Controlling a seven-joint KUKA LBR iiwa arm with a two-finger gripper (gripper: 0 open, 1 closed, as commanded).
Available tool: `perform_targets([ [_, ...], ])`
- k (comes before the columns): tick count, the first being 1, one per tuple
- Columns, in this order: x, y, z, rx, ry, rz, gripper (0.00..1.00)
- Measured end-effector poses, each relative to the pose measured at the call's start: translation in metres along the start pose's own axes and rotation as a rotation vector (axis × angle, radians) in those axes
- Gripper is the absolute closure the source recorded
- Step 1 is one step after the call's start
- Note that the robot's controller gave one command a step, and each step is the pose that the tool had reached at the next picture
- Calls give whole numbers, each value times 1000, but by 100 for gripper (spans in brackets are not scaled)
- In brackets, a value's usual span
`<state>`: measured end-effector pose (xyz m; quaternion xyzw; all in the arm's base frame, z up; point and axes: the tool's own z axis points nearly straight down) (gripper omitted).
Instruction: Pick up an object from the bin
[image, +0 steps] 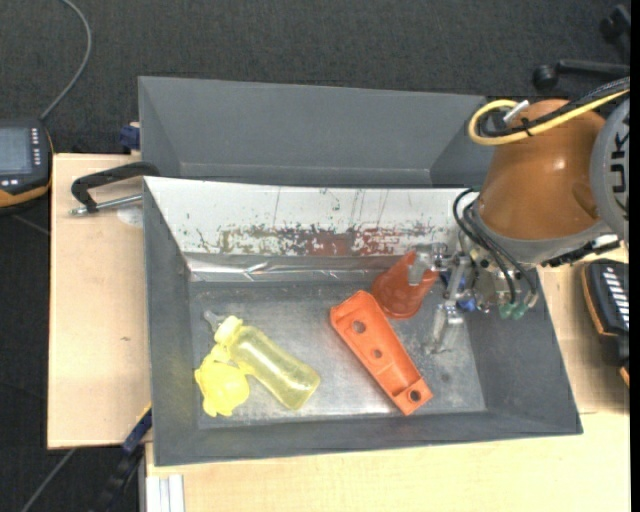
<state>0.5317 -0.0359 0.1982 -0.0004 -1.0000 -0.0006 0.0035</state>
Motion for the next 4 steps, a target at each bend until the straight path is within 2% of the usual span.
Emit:
perform_targets([
  [1,-2,0,-5,1,-9,-1,0],
  [2,-15,15,33,1,-13,-58,0],
  [3,-23,25,72,1,-7,-297,0],
  [4,-46,35,97,5,-19,-590,0],
])
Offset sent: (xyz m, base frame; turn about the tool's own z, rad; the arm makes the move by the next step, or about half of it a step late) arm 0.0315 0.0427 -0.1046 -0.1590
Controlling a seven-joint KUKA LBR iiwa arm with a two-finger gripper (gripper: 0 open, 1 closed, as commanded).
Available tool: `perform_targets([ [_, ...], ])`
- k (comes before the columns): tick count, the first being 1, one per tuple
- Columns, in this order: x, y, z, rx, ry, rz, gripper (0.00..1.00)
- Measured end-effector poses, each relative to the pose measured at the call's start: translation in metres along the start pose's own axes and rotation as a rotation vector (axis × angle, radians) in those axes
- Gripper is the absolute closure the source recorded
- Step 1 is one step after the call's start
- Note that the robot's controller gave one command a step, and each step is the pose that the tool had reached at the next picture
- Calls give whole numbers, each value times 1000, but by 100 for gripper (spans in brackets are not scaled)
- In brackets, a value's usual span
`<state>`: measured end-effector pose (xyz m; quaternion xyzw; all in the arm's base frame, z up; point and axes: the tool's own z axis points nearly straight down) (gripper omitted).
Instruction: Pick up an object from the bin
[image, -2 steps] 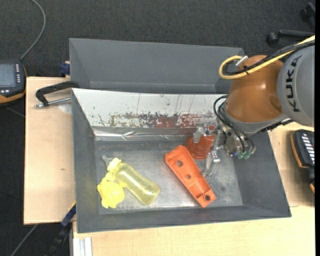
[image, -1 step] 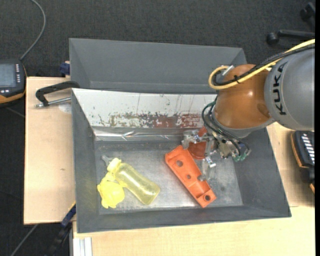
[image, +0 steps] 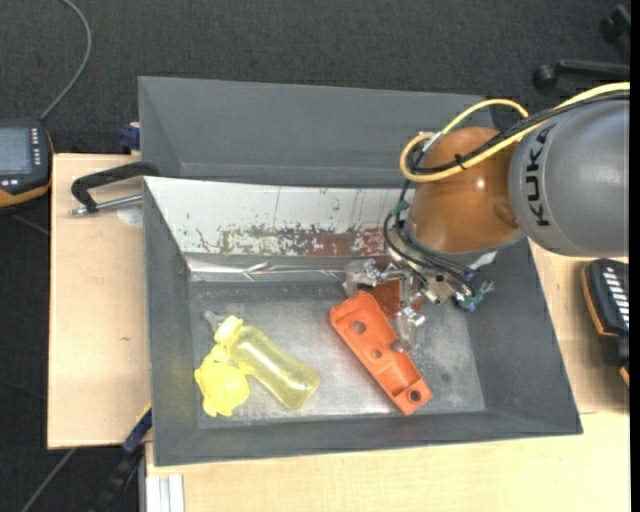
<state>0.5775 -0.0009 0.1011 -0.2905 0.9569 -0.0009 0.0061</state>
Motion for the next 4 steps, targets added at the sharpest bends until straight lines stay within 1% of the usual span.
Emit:
perform_targets([
  [1,-17,10,29,-6,5,-17,100],
  [2,-17,10,29,-6,5,-16,100],
  [3,-26,23,-53,-3,-4,-40,100],
  [4,-26,23,-53,-4,-4,-40,100],
])
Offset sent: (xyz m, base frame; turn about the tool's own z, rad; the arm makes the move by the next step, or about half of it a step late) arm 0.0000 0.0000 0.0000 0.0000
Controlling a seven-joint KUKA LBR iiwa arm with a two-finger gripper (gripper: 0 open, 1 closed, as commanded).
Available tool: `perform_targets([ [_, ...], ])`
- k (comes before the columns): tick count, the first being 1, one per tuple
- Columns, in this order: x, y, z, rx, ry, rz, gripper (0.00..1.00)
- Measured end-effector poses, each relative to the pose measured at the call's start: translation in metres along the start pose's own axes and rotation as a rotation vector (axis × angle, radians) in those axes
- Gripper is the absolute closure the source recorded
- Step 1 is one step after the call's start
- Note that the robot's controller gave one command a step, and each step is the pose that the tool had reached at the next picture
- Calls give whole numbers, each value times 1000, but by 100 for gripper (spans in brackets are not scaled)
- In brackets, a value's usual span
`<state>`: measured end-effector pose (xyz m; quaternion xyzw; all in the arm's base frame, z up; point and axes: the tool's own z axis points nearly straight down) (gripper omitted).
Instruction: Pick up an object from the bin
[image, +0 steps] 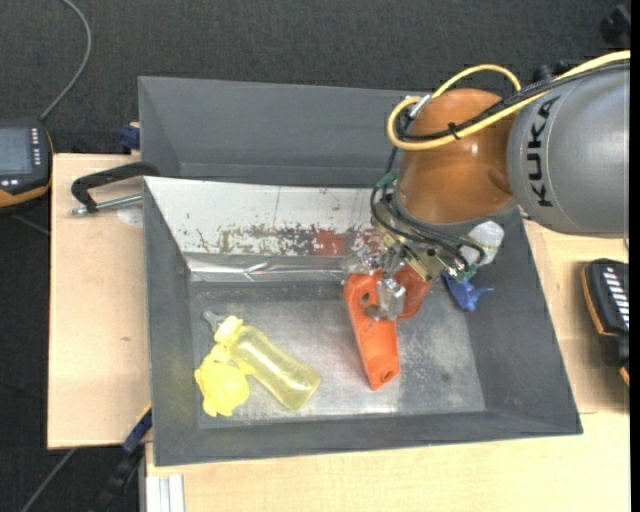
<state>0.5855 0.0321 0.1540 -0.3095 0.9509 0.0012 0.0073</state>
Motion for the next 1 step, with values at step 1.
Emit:
perform_targets([
  [1,1,11,-105,2,-7,-15,100],
])
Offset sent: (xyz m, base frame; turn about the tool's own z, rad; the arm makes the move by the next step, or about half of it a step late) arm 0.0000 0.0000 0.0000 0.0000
